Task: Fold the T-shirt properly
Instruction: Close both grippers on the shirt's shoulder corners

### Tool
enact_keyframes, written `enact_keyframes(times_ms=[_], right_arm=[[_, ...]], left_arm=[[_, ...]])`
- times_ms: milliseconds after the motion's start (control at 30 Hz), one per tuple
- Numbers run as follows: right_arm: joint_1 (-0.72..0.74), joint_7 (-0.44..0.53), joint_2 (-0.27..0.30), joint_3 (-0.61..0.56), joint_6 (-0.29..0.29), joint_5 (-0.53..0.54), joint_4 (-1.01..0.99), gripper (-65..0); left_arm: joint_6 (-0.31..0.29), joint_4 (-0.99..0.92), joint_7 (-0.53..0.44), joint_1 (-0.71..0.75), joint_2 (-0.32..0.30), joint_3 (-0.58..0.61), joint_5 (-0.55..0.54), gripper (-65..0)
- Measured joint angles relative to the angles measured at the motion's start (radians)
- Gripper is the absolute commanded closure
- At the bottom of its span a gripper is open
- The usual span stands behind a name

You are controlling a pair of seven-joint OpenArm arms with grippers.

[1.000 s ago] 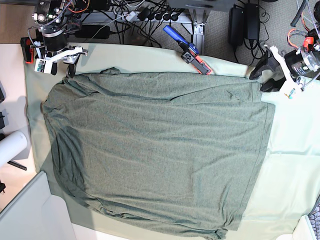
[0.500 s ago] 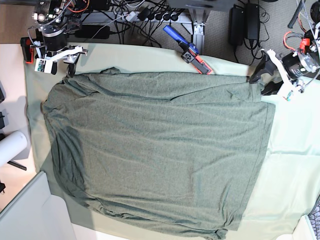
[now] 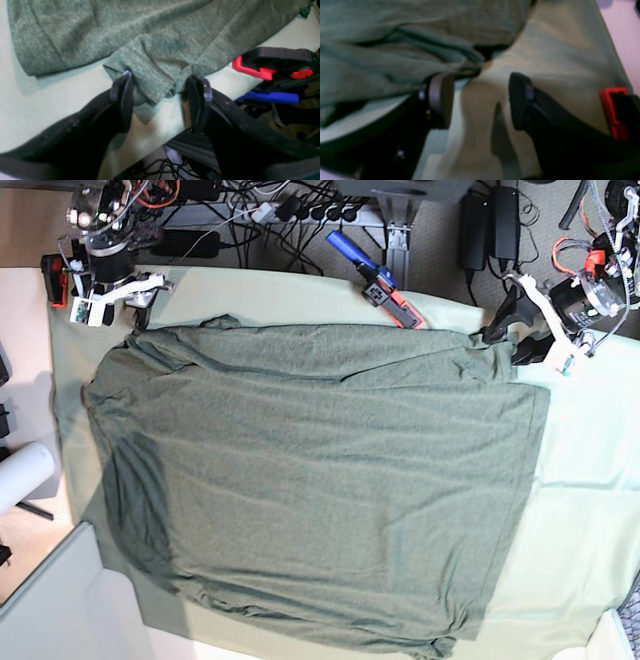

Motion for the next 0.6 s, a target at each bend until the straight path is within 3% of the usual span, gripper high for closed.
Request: enact_keyframes(times_ms=[600], right_arm=[[0.057,-0.003,-0.002,0.0,-0.001,0.079,-0.041,-34.9]], left_arm=[[0.0,0.0,-0.001,0.0,0.0,0.0,0.0,-36.9]])
